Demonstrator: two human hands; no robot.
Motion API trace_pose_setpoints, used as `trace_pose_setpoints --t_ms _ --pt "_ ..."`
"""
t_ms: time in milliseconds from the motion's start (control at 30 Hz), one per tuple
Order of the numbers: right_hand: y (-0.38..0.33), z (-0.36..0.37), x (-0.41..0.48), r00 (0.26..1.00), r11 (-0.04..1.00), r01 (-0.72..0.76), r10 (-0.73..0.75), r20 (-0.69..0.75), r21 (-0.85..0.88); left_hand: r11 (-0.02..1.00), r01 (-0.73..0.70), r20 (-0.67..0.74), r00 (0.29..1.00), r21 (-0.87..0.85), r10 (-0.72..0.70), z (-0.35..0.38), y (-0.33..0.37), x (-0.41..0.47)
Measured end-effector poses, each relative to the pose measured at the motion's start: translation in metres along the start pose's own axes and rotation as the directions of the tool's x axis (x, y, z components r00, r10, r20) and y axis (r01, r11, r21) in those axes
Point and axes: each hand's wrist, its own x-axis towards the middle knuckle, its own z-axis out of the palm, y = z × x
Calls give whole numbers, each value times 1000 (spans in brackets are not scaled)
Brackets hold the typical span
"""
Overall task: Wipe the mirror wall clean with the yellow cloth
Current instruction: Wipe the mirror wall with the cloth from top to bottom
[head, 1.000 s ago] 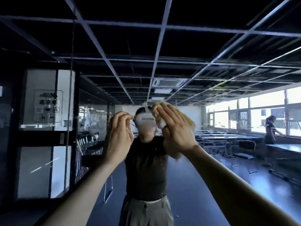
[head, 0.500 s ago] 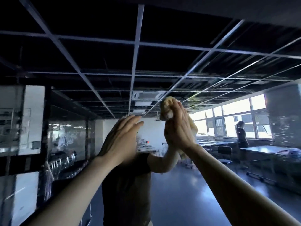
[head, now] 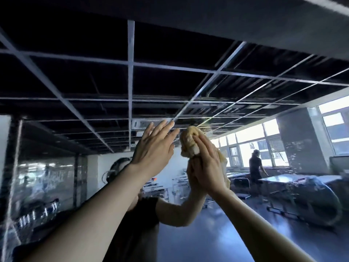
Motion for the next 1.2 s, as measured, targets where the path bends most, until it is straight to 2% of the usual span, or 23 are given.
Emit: trace_pose_setpoints --t_ms 133,267,367,467,667,900,1033,1133,1200 --pt "7 2 76 985 985 -172 173 -15 19 1000 15 -31 999 -3 -15 5 10 11" --pt "24 -2 172 986 986 -163 164 37 -31 997 35 -93 995 75 -27 15 14 15" --pt "33 -4 194 989 989 -146 147 31 -34 993 60 -104 993 103 -49 18 18 14" --pt "40 -9 175 993 993 -114 114 -5 -16 987 85 -105 992 133 -72 19 20 13" --pt "62 -27 114 985 990 -141 141 -96 0 988 79 -121 991 133 -63 22 21 10" --pt "73 -45 34 934 945 -325 325 -146 23 994 16 -43 999 106 -12 16 16 -2" --pt "33 -33 -43 973 975 -215 210 -101 -48 993 -35 15 999 114 34 21 29 -28" --pt "8 -26 -114 993 989 -117 119 18 -85 987 -123 96 989 100 113 26 41 -67" --pt "9 -29 -121 991 993 -94 100 89 -70 976 -192 161 972 105 173 25 42 -92"
